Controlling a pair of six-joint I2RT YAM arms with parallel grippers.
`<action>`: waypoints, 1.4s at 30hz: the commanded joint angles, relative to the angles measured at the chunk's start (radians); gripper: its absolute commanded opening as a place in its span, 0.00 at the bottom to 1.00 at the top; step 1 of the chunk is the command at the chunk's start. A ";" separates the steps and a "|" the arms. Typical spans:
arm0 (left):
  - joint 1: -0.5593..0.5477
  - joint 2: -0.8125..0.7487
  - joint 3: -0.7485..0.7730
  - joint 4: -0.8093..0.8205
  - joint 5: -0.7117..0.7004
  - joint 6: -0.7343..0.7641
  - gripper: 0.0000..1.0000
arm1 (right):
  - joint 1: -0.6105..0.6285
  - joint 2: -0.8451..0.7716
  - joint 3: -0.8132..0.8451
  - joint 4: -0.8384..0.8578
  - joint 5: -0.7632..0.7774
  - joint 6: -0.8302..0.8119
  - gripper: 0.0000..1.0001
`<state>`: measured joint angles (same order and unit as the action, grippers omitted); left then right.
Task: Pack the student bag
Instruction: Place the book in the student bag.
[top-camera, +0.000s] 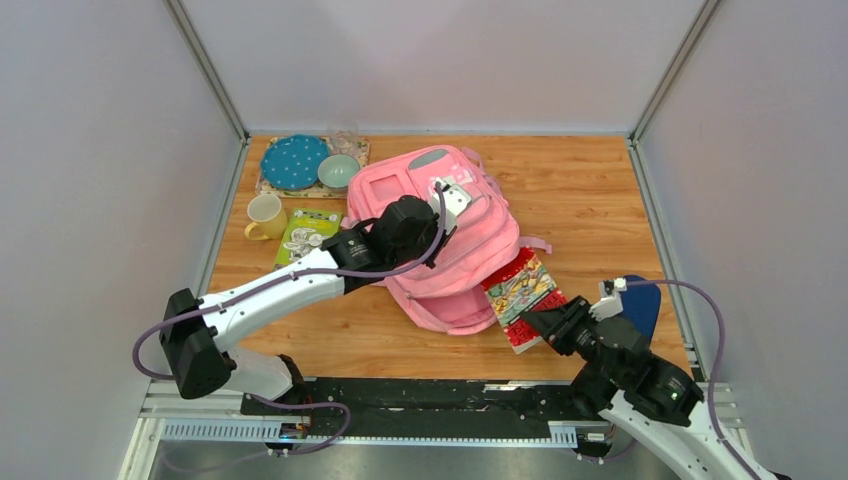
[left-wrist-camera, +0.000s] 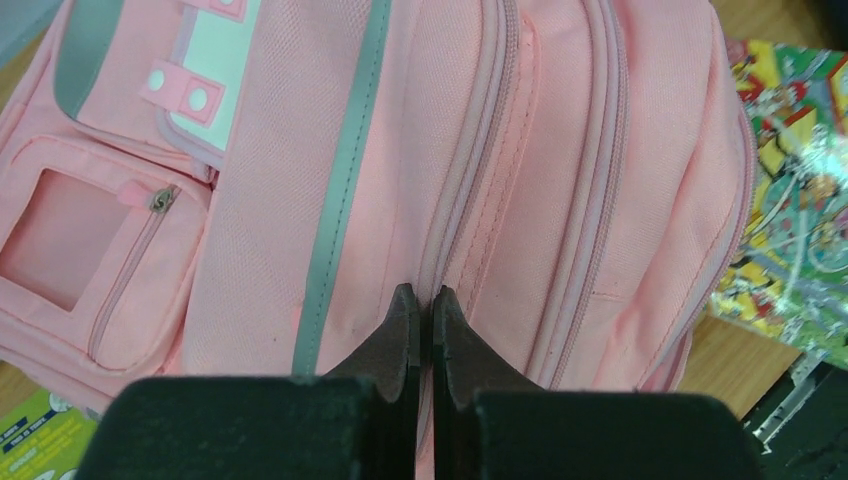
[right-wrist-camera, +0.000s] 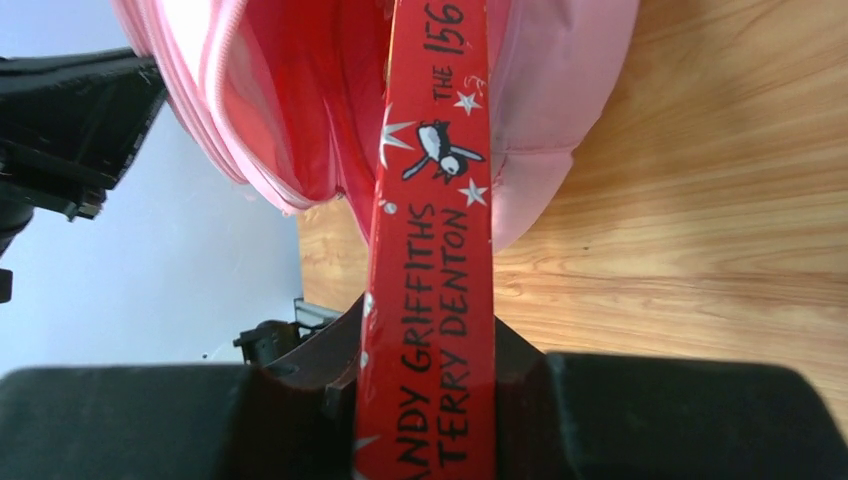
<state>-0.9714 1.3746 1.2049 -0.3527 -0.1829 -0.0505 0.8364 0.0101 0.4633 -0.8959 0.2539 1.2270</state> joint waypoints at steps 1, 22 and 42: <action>0.020 -0.080 0.024 0.166 0.040 -0.074 0.00 | 0.001 0.031 -0.079 0.343 -0.131 0.077 0.00; 0.026 -0.146 0.007 0.199 0.088 -0.135 0.00 | 0.001 0.656 -0.015 0.948 -0.071 0.109 0.00; 0.033 -0.198 -0.061 0.273 0.095 -0.178 0.00 | 0.040 1.060 -0.040 1.143 0.073 0.249 0.06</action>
<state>-0.9443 1.2507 1.1172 -0.2810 -0.0959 -0.1879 0.8684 0.9985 0.3527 0.1303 0.2726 1.4326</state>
